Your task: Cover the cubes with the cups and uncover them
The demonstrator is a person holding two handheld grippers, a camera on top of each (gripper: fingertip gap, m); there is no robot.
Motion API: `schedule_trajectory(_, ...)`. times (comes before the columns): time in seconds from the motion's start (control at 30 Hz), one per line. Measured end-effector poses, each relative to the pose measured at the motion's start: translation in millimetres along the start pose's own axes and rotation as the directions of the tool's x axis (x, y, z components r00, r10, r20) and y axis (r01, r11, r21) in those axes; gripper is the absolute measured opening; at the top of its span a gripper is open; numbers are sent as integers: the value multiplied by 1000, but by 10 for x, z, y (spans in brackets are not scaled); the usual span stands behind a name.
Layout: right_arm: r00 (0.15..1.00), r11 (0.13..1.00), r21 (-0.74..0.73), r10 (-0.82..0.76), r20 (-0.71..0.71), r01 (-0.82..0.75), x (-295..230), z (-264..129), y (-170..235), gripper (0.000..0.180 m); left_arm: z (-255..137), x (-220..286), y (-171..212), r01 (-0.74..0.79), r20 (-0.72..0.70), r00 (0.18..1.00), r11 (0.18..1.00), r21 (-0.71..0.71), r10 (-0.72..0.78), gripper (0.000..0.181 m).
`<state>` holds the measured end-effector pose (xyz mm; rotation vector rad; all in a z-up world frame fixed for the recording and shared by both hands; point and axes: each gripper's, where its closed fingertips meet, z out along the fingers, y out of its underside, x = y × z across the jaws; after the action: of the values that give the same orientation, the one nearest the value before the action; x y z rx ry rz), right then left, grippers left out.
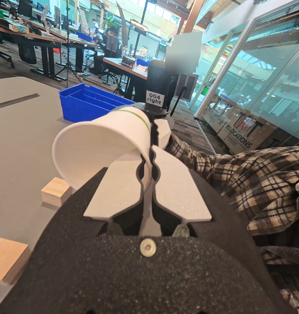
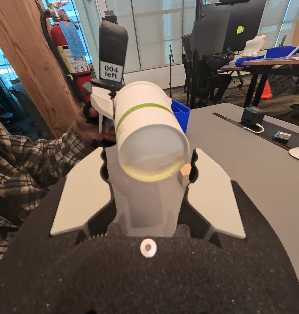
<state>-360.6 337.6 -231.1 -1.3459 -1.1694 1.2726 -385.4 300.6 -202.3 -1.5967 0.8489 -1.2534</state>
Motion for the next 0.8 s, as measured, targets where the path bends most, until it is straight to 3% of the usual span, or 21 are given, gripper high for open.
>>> schedule_trajectory(0.13, 996, 998, -58, -24, -85, 20, 82, -286, 107, 94, -104, -42, 81, -31, 73, 997, 995, -97, 38, 2)
schedule_trajectory(0.33, 971, 973, -229, -84, -226, 31, 249, -787, 425, 93, -380, -147, 312, -58, 229, 961, 927, -371, 152, 3)
schedule_trajectory(0.6, 927, 888, -460, -156, -341, -19, 450, -1280, 813, 91, -838, -304, 676, 40, 332, 897, 694, -719, 292, 3)
schedule_trajectory(0.8, 918, 866, -499, -170, -357, -34, 463, -1302, 958, 91, -1028, -374, 903, 120, 339, 883, 543, -831, 325, 3)
